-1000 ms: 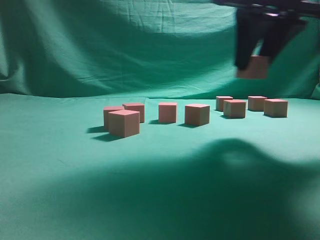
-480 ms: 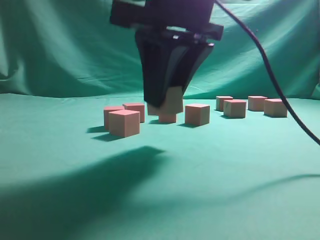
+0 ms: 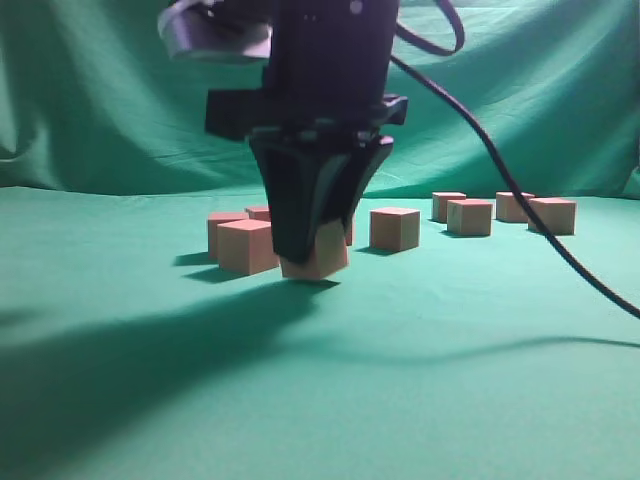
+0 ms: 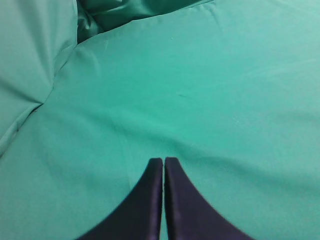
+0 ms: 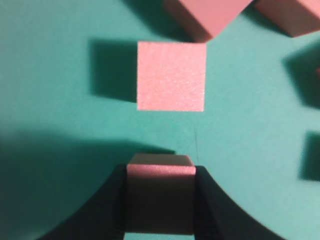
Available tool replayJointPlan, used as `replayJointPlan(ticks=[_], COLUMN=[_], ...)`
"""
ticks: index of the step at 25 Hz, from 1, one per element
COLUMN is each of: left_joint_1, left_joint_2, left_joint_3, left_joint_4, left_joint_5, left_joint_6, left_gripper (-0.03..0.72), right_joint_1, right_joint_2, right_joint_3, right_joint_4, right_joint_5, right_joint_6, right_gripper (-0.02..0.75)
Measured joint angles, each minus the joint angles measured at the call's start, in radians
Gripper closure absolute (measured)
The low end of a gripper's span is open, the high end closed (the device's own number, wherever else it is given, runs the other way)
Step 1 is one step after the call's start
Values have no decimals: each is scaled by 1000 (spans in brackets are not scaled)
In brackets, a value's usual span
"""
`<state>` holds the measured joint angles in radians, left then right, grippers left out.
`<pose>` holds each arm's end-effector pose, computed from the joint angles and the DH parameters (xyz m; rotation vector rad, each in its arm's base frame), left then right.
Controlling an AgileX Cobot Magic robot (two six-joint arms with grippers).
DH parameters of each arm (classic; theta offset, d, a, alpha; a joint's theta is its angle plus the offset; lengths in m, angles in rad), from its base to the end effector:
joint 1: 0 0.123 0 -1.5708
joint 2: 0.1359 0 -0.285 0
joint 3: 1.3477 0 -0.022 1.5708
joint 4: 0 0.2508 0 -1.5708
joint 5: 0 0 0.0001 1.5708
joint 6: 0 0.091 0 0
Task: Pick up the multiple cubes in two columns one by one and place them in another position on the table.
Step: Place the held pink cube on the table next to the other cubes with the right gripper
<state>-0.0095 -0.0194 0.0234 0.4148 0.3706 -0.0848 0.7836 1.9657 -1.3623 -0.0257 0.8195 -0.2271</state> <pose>0.0522 0.0128 0.1758 0.1849 1.8306 0.3413 0.2806 0.2771 0.1756 -1.4278 2.5346 0.0652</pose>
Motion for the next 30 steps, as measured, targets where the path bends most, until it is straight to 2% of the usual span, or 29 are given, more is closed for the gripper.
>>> replayJointPlan(ticks=[10, 15, 17, 22, 27, 30], left_joint_1=[0, 0, 0, 0, 0, 0], left_joint_2=[0, 0, 0, 0, 0, 0], left_joint_3=[0, 0, 0, 0, 0, 0], left_joint_4=[0, 0, 0, 0, 0, 0], left_joint_5=[0, 0, 0, 0, 0, 0], left_joint_6=[0, 0, 0, 0, 0, 0], left_gripper=[688, 688, 688, 688, 688, 688], right_joint_1=[0, 0, 0, 0, -3, -49], right_joint_2=[13, 20, 20, 20, -16, -69], right_joint_3=[-2, -44, -111, -313, -444, -453], right_joint_4=[0, -2, -11, -66, -165, -206], right_joint_5=[-10, 66, 145, 378, 406, 414], right_joint_6=[-24, -26, -26, -16, 38, 84], right_gripper=[477, 190, 118, 122, 122, 122])
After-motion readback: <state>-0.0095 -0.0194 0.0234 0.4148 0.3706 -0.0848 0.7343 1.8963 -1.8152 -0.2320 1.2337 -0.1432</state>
